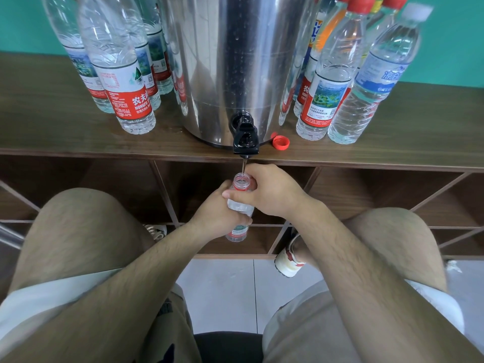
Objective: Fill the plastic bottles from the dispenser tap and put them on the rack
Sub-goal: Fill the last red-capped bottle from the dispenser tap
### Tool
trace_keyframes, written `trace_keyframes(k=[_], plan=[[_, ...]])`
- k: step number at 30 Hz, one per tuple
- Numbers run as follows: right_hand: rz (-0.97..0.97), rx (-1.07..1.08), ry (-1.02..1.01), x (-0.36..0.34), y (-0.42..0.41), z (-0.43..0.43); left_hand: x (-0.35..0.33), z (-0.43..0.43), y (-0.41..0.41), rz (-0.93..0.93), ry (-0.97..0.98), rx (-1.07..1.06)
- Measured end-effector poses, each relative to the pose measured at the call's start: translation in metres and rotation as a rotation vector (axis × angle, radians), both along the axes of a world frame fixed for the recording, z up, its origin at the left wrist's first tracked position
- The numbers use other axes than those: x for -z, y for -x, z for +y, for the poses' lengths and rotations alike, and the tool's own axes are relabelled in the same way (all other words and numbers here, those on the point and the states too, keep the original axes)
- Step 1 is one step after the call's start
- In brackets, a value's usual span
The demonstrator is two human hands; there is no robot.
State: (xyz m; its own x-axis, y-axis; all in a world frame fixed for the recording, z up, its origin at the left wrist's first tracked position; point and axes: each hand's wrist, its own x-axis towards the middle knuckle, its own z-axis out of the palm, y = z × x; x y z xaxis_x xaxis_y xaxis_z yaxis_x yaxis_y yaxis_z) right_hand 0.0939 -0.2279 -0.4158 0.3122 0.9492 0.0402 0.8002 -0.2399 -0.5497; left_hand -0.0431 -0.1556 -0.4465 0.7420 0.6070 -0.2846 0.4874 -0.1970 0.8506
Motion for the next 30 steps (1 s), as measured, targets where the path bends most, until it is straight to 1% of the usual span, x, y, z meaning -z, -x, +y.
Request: trace_keyframes(k=[20, 25, 30], plan=[[-0.005, -0.004, 0.015, 0.0006, 0.0000, 0.0003, -0.0002, -0.0006, 0.0004, -0.004, -0.007, 0.012], [0.023, 0.013, -0.011, 0.0038, -0.0001, 0.0018, -0.0011, -0.0007, 0.0000, -0.002, -0.060, 0.021], [0.070, 0.041, -0.067, 0.0062, 0.0001, 0.0013, -0.0004, -0.0012, -0.0009, -0.039, -0.050, 0.020]])
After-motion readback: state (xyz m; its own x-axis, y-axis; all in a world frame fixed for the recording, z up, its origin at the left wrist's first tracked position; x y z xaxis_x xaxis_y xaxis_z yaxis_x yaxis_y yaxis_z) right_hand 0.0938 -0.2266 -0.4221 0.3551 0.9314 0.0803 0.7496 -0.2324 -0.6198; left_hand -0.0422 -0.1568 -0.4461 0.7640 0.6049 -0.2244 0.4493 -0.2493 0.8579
